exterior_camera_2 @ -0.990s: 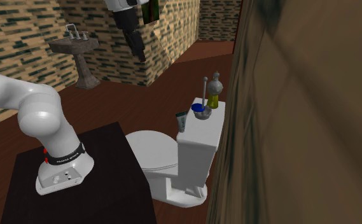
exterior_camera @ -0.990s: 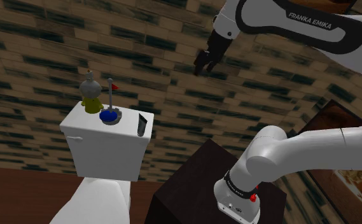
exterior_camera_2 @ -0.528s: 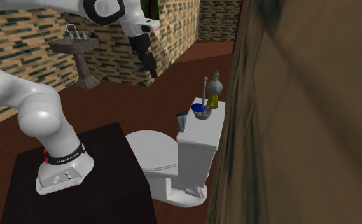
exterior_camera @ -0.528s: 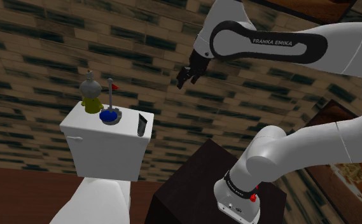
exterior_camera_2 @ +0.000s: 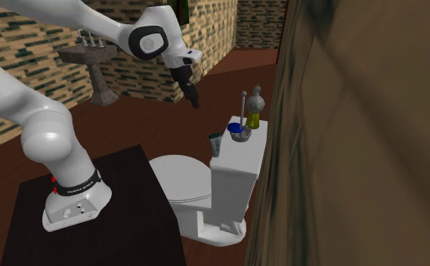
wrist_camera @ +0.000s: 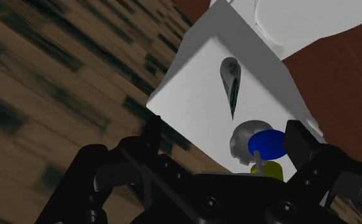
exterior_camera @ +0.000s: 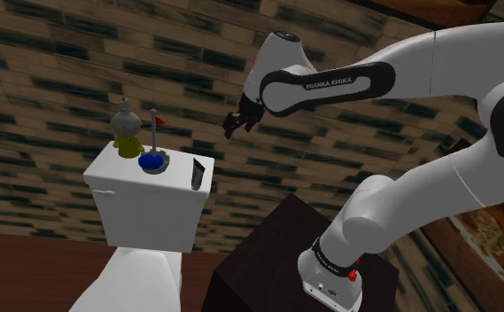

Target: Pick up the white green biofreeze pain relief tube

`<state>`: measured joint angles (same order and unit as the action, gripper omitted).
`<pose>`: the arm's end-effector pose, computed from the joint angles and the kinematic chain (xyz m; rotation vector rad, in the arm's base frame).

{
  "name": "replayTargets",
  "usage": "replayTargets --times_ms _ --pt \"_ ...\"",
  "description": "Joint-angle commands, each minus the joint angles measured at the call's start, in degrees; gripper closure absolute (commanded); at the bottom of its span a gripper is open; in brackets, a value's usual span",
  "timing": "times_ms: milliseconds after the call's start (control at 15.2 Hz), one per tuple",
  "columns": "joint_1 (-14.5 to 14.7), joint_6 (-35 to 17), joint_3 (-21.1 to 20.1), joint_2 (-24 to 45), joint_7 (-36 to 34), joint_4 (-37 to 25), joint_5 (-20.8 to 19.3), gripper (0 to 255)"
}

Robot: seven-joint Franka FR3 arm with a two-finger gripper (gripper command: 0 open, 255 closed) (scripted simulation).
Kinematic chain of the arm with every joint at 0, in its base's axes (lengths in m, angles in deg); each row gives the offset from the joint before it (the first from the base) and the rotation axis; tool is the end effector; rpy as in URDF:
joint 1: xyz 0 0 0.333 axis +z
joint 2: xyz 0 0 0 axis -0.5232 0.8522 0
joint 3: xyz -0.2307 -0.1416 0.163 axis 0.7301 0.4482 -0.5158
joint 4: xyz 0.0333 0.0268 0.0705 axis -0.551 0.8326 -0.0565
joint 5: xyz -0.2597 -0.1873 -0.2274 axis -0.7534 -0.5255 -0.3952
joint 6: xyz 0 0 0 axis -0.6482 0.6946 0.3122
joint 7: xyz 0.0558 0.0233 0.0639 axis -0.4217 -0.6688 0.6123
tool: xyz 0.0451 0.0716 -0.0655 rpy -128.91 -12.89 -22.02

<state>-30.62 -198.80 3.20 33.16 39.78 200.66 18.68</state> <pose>0.4202 0.0098 0.4468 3.0695 -0.1667 0.3766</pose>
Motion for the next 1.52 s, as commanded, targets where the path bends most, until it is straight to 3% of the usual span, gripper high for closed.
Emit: replayTargets --times_ms 0,396,726,1056,1452 --pt "-0.3 -5.5 -0.4 4.6 -1.3 0.3 -0.6 0" --pt "-1.7 -17.9 -2.5 18.2 -7.0 -2.2 -4.3 0" --pt "-2.3 -25.9 -2.9 30.3 -14.7 -7.0 -11.2 0" --pt "0.2 -31.6 0.1 42.4 -23.0 -14.3 -18.7 0" --pt "2.4 -35.2 2.8 47.4 -26.1 -15.8 -21.5 0"
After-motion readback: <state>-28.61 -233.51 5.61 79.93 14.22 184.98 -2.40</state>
